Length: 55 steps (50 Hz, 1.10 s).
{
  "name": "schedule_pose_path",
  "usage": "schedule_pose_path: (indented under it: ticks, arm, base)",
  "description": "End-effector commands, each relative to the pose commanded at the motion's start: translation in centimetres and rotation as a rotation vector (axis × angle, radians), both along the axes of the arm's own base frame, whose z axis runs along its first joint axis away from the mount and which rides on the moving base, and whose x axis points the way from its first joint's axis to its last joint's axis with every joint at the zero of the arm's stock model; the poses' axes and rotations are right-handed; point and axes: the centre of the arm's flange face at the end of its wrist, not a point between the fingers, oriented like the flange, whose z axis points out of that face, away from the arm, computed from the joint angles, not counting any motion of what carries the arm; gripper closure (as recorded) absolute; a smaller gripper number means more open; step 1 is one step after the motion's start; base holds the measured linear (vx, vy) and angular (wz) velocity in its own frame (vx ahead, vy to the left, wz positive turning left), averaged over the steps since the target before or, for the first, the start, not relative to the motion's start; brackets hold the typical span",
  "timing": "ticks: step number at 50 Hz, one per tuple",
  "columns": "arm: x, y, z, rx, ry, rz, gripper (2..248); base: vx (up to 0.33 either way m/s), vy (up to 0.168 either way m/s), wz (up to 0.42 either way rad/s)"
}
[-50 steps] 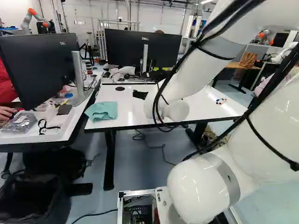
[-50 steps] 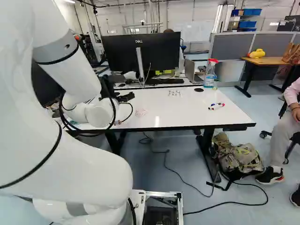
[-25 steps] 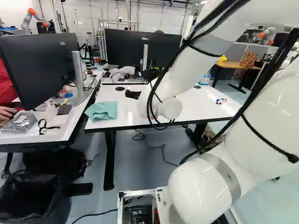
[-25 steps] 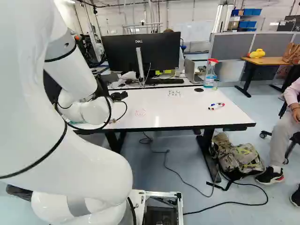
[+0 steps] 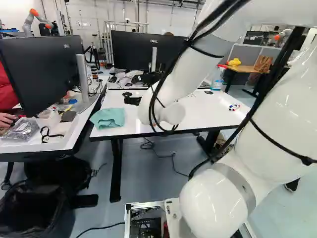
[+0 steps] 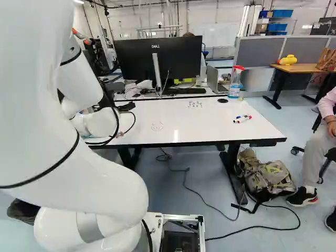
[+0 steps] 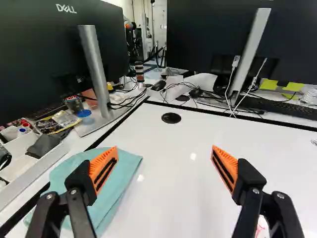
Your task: Clean the table with the green towel
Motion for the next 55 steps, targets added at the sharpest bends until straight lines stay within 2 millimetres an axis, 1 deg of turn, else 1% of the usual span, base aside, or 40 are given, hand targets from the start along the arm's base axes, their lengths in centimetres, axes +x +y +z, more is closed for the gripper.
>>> schedule_pose_path:
  ticks: [17, 38, 55]
  arm:
    - [0.4, 2.5, -0.1, -0.010, 0.021, 0.055, 3]
    - [0.9, 5.6, -1.1, -0.063, 0.126, 0.117, 3]
    - [2.2, 8.3, -2.0, -0.115, 0.219, 0.156, 3]
  base:
    - [0.000, 0.000, 0.000]
    - [0.000, 0.000, 0.000]
    - [0.000, 0.000, 0.000]
